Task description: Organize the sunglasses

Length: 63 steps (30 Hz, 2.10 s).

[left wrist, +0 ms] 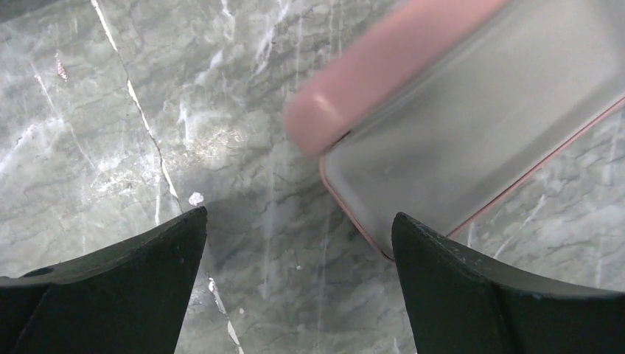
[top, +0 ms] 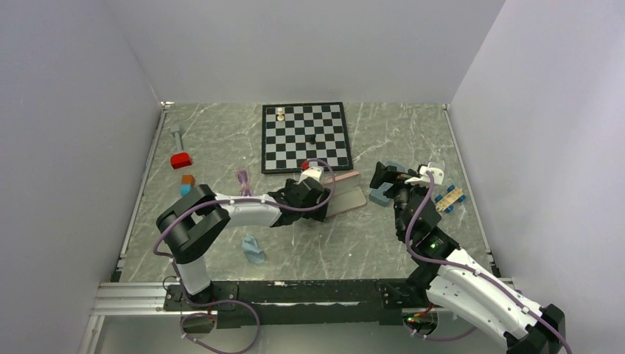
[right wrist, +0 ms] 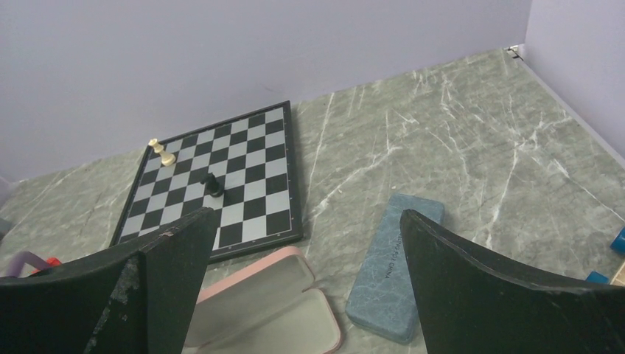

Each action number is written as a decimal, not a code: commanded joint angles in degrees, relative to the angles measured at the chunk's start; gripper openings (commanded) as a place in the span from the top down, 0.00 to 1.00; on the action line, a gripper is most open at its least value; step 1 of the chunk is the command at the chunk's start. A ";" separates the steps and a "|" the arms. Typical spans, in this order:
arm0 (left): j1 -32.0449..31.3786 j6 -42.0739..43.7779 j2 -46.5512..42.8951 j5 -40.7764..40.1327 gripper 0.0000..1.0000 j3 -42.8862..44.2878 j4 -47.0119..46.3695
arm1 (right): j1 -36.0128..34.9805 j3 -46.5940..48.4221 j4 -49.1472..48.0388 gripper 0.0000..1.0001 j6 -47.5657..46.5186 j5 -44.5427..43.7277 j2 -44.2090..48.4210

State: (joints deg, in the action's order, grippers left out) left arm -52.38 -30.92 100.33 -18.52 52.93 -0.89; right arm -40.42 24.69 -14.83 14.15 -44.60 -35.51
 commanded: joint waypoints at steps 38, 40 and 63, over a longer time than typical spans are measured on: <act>32.13 -22.42 -62.25 -5.51 0.01 -31.44 25.41 | -19.74 32.92 6.95 0.12 -17.40 71.01 -66.28; 34.63 -22.59 -62.10 -3.41 0.01 -32.18 25.09 | -21.20 35.65 7.83 0.15 -19.24 72.22 -69.99; 42.27 -19.18 -67.30 5.88 0.01 -36.06 19.57 | -24.13 45.05 12.44 1.00 -17.11 65.12 -70.80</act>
State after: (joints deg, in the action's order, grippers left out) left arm -10.46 -50.83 34.74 -13.17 17.12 19.92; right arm -64.38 65.32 -4.51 -3.38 26.72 -112.66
